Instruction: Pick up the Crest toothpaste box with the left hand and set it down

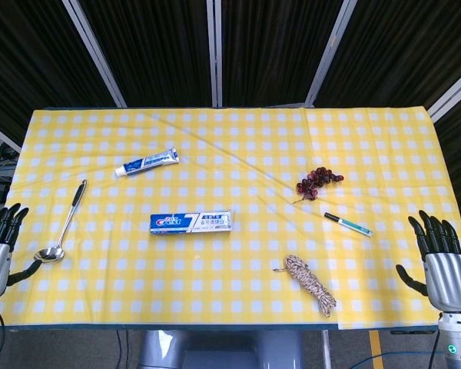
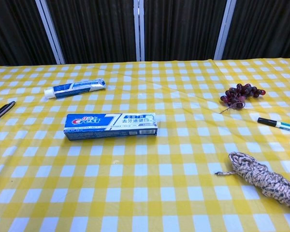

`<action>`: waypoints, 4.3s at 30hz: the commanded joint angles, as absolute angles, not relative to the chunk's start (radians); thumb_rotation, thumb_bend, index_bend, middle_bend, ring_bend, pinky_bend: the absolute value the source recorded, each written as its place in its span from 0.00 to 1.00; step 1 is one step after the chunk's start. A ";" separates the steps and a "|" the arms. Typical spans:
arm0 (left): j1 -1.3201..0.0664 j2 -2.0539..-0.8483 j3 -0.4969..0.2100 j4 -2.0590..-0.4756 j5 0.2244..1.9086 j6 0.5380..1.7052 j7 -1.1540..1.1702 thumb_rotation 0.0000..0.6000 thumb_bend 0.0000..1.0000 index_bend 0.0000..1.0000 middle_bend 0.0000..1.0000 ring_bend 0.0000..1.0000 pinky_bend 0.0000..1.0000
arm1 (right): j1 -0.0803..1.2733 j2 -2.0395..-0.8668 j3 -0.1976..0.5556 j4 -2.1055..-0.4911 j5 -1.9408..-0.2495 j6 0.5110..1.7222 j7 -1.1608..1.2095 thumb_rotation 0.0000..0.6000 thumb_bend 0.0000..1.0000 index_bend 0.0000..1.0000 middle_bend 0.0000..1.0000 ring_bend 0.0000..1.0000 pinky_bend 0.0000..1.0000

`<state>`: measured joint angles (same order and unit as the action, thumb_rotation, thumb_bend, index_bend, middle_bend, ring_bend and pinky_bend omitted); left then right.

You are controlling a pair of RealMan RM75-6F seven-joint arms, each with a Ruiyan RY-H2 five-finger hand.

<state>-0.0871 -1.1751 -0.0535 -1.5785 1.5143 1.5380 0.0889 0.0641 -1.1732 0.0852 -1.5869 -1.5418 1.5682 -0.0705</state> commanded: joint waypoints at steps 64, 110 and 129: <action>-0.685 -1.624 -0.255 -1.623 0.861 1.043 0.868 1.00 0.06 0.20 0.05 0.15 0.24 | 0.086 -1.081 0.074 -1.606 -1.526 1.485 0.200 1.00 0.13 0.02 0.00 0.00 0.00; -0.742 -1.548 -0.188 -1.597 1.028 1.204 0.745 1.00 0.45 0.61 0.43 0.45 0.46 | 0.076 -1.061 0.069 -1.619 -1.542 1.510 0.237 1.00 0.13 0.02 0.00 0.00 0.00; -0.777 -1.209 -0.139 -1.722 1.258 1.232 0.983 1.00 0.44 0.50 0.34 0.41 0.43 | 0.069 -1.056 0.066 -1.631 -1.556 1.528 0.233 1.00 0.13 0.02 0.00 0.00 0.00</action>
